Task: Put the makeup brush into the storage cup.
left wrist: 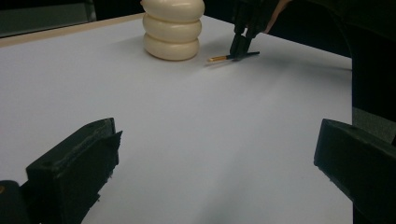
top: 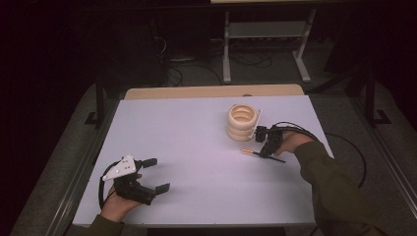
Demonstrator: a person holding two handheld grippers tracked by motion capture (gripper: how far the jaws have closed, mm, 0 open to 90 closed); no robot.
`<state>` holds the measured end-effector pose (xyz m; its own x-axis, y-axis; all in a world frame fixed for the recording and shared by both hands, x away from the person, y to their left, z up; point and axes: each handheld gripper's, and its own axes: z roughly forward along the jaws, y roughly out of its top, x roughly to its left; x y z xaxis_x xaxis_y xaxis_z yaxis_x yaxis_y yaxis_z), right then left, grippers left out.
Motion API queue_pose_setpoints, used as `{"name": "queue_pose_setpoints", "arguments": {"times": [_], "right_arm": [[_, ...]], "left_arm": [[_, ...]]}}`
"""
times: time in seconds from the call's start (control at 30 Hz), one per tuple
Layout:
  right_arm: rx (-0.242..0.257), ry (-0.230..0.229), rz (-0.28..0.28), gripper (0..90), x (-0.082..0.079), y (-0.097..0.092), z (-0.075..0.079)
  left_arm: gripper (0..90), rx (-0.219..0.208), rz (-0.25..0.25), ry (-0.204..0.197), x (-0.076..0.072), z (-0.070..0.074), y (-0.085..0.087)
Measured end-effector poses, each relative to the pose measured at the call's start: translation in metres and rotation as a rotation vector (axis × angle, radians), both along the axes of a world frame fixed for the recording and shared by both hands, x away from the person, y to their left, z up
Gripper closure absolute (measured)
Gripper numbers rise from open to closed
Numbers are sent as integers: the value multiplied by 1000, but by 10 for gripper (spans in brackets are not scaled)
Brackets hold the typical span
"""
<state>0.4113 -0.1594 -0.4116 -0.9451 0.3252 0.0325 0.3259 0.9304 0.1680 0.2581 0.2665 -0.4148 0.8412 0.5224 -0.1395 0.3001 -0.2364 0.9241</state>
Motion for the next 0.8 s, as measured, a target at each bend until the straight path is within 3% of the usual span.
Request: {"name": "queue_pose_setpoints", "arguments": {"times": [0.57,0.8], "right_arm": [[90,-14,-54,825,-7,-13,10],[149,-27,-69,825,-11,-21,14]], "left_arm": [[0,-4,6,1,0,0,1],[0,-2,6,-1,0,0,1]]}}
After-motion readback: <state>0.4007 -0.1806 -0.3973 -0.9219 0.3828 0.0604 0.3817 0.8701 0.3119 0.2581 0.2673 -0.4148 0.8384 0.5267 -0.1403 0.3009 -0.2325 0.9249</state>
